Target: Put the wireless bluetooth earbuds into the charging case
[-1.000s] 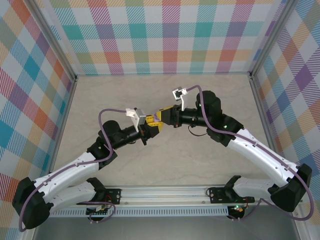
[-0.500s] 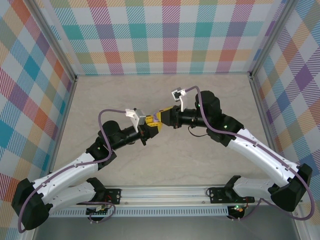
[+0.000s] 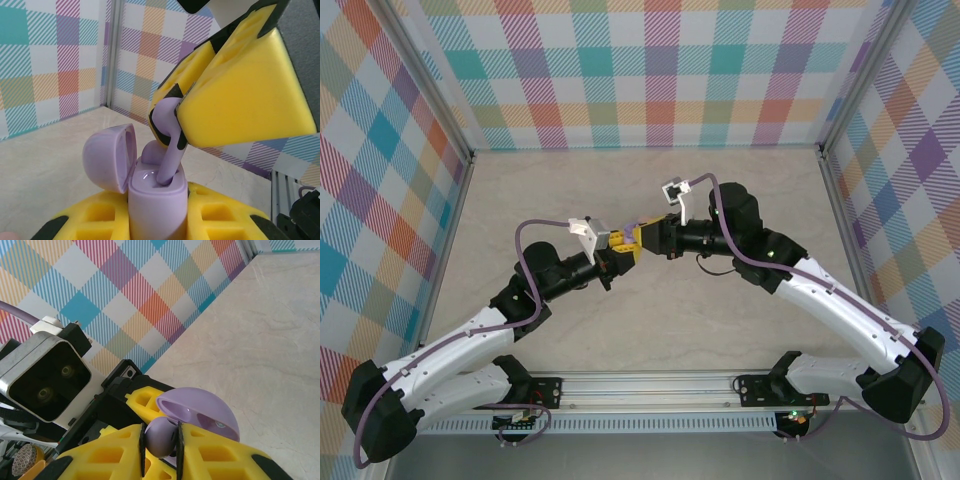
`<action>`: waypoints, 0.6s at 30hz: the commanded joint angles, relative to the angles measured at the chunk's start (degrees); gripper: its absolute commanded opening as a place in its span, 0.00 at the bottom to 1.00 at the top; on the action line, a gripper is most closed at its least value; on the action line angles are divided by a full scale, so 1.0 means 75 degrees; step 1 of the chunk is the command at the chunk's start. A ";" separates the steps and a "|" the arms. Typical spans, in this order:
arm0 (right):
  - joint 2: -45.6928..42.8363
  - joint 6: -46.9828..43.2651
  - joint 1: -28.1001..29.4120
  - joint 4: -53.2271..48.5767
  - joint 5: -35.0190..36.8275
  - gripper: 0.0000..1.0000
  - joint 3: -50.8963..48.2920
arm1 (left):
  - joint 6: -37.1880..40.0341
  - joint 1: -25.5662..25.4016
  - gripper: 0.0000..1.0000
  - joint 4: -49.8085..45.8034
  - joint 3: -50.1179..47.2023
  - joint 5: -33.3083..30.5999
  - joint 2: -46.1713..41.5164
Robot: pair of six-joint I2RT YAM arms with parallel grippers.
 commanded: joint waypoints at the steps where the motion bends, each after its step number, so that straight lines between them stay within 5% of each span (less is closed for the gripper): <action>1: 0.0034 -0.0199 0.0060 -0.0472 0.0317 0.22 0.0210 | 0.0159 -0.0105 0.00 0.0468 0.0300 0.0066 -0.0281; 18: 0.0209 -0.0266 0.0060 -0.1187 0.0868 0.23 0.0490 | 0.0441 -0.0104 0.00 0.0158 0.0366 0.0400 -0.0383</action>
